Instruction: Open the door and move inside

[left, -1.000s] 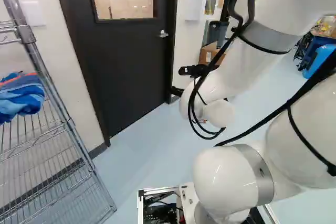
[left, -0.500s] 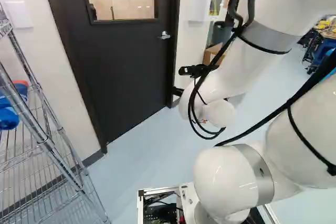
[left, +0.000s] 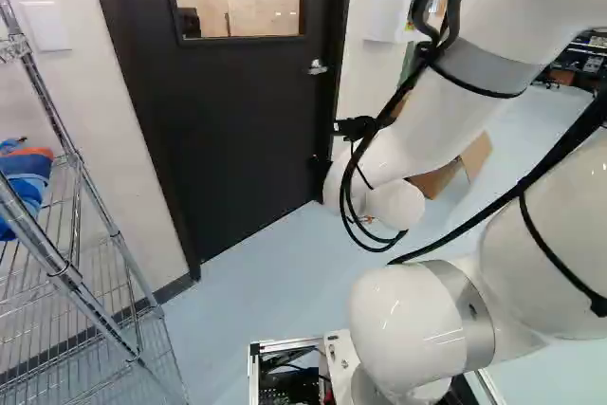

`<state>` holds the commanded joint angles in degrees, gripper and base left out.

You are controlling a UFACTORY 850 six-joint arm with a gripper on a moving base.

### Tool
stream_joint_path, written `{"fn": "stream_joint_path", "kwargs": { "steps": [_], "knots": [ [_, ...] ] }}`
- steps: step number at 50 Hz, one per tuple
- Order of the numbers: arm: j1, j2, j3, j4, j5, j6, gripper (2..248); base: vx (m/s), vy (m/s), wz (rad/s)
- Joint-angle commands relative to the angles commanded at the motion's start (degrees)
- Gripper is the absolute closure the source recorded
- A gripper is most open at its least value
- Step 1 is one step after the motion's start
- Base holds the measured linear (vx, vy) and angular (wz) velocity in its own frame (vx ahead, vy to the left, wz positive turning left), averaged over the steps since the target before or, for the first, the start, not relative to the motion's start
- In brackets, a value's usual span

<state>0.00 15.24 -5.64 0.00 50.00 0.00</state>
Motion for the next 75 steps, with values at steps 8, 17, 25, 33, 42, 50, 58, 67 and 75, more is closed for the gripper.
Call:
{"fn": "stream_joint_path", "kwargs": {
  "steps": [8,17,25,33,42,50,58,67,75],
  "knots": [
    [0.0,0.0,0.0,0.0,0.0,0.0,3,0.137,-0.053,0.197],
    [0.0,0.0,0.0,0.0,0.0,0.0,3,0.136,-0.055,0.196],
    [0.0,0.0,0.0,0.0,0.0,0.0,3,0.139,-0.054,0.207],
    [0.0,0.0,0.0,0.0,0.0,0.0,3,0.133,-0.055,0.206],
    [0.0,0.0,0.0,0.0,0.0,0.0,3,0.138,-0.053,0.209],
    [0.0,0.0,0.0,0.0,0.0,0.0,3,0.127,-0.052,0.199],
    [0.0,0.0,0.0,0.0,0.0,0.0,3,0.135,-0.06,0.211],
    [0.0,0.0,0.0,0.0,0.0,0.0,3,0.116,-0.084,0.055],
    [0.0,0.0,0.0,0.0,0.0,0.0,3,0.128,-0.102,0.006]
  ]
}}
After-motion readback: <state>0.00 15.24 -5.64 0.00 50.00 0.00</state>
